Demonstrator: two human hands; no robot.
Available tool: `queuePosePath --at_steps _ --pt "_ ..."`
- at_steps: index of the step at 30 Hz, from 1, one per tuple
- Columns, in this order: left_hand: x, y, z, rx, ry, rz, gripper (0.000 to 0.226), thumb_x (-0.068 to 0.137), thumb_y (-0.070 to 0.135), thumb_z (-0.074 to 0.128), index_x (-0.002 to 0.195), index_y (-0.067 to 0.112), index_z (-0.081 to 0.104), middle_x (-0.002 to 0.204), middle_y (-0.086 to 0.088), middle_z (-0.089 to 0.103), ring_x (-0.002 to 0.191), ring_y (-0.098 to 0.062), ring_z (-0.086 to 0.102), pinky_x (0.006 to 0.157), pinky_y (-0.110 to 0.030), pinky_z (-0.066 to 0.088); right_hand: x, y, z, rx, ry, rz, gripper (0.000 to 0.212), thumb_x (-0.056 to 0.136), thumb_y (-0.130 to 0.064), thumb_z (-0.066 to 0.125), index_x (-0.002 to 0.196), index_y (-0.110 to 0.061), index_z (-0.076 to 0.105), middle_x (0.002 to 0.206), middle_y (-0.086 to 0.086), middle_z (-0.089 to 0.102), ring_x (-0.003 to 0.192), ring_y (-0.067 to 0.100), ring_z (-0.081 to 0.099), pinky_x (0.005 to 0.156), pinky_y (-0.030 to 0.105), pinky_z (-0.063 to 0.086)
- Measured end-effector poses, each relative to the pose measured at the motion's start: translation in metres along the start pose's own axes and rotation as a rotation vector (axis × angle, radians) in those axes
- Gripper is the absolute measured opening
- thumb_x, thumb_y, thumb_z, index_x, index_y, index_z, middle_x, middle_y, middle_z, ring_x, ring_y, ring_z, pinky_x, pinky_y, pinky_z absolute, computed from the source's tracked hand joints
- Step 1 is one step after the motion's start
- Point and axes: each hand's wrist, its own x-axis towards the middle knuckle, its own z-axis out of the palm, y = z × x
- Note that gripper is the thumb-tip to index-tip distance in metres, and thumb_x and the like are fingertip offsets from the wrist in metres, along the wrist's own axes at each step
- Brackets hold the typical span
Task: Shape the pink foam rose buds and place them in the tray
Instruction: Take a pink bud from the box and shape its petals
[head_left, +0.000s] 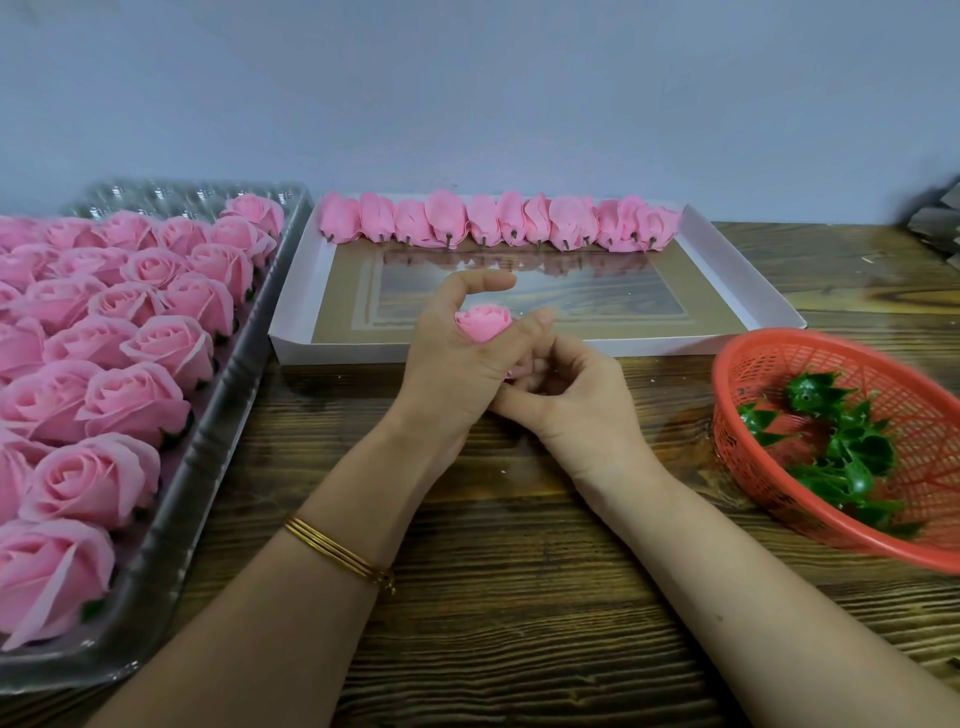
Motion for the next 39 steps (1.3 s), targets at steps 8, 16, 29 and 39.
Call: queuePosePath --at_steps 8,16,29,39 --pt "0.000 -0.001 0.000 -0.019 -0.014 -0.005 0.034 0.079 0.004 0.077 0.104 0.016 0.058 0.053 0.005 0.056 0.044 -0.012 0.052 0.048 -0.024 0.051 -0.001 0.002 0.001 0.033 -0.010 0.008 0.028 0.073 0.011 0.075 0.066 -0.012 0.060 0.055 -0.011 0.056 0.057 0.003 0.049 0.061 0.014 0.042" --pt "-0.001 0.003 -0.002 -0.009 -0.090 -0.031 0.039 0.068 0.016 0.078 0.103 0.016 0.062 0.054 0.007 0.057 0.048 -0.009 0.052 0.055 -0.023 0.052 -0.001 -0.001 -0.004 0.086 -0.057 0.062 0.021 0.077 0.012 0.070 0.071 -0.007 0.063 0.062 -0.002 0.058 0.067 0.013 0.051 0.070 0.023 0.044" --pt "-0.002 0.004 -0.003 0.334 0.044 0.156 0.032 0.079 0.002 0.075 0.103 0.018 0.061 0.058 0.008 0.059 0.051 -0.007 0.055 0.052 -0.018 0.048 0.009 -0.003 -0.011 0.403 0.042 0.231 0.031 0.073 -0.018 0.061 0.100 -0.006 0.056 0.067 0.001 0.061 0.060 0.011 0.052 0.053 0.021 0.044" --pt "-0.008 0.000 0.001 0.441 -0.097 0.173 0.041 0.072 -0.001 0.073 0.093 0.031 0.058 0.058 0.017 0.061 0.053 0.002 0.056 0.047 -0.010 0.043 0.005 -0.004 -0.006 0.324 0.095 0.240 0.032 0.084 -0.021 0.070 0.110 -0.003 0.061 0.093 0.011 0.070 0.089 0.022 0.064 0.077 0.035 0.046"
